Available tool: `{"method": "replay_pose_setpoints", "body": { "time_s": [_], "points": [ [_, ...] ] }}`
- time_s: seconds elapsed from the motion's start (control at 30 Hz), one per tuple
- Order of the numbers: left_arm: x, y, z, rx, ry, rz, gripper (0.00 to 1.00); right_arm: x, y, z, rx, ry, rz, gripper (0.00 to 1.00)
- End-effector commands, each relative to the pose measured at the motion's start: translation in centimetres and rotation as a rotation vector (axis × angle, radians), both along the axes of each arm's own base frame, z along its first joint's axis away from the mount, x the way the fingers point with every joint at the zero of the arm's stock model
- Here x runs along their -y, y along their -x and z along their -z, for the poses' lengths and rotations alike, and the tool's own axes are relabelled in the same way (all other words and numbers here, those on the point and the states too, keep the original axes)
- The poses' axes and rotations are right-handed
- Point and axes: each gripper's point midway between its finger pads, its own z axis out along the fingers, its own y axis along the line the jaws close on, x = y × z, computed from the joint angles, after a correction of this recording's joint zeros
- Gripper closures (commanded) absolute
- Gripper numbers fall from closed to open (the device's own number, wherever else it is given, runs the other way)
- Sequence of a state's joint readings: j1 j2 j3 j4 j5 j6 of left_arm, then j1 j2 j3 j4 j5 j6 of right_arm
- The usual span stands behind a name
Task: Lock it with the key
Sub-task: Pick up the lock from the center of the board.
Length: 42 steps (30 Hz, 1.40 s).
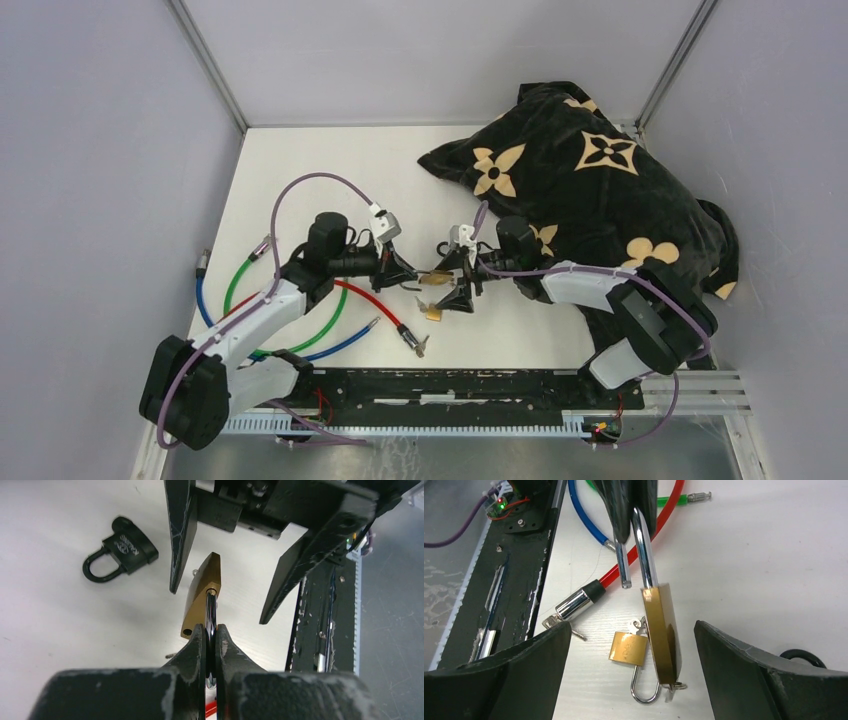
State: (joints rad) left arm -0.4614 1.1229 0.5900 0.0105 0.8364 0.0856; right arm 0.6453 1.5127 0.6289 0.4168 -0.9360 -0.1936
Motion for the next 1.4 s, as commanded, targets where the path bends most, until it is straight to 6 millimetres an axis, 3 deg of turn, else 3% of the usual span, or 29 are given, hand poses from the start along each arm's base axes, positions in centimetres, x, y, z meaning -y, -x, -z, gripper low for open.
{"method": "replay_pose_setpoints", "body": {
  "time_s": [0.0,0.13,0.27,0.4,0.47,0.5,0.73,0.83,0.9,1.13,1.37],
  "points": [
    [1.2,-0.2,-6.2,0.149,0.187,0.015,0.98,-1.1,-0.6,-4.0,0.015,-0.199,0.006,0.03],
    [1.2,0.1,-7.8,0.175,0.240,0.009,0.98,-1.6,-0.1,-5.6,-0.060,-0.298,0.002,0.21],
    [1.2,0.4,-8.3,0.173,0.269,0.004,0.98,-1.1,0.4,-7.0,-0.063,-0.370,0.026,0.29],
    [1.2,0.6,-9.1,0.168,0.310,0.002,0.98,-1.1,0.2,-6.8,-0.087,-0.366,0.047,0.63],
    [1.2,0.6,-9.4,0.168,0.323,-0.005,0.98,-1.0,0.2,-6.9,-0.101,-0.367,0.057,0.92],
    [1.1,0.6,-9.4,0.162,0.325,-0.008,0.98,-1.0,0.2,-7.1,-0.100,-0.371,0.062,0.99],
    [0.7,1.4,-8.7,0.178,0.328,0.000,0.96,-1.0,-0.6,-9.5,-0.082,-0.339,0.085,1.00],
    [0.3,1.9,-8.6,0.211,0.333,-0.006,0.66,-1.0,-0.5,-10.3,-0.051,-0.295,0.066,1.00],
    [-0.1,2.0,-8.9,0.237,0.343,-0.018,0.60,-0.8,-0.4,-10.4,-0.032,-0.252,0.054,1.00],
    [-1.5,2.9,-11.0,0.369,0.407,-0.051,0.55,-0.5,-0.1,-11.5,0.094,-0.109,-0.011,1.00],
    [-1.9,3.5,-9.6,0.358,0.401,-0.058,0.53,-1.7,0.7,-14.0,0.176,-0.062,-0.085,1.00]
  ]
}}
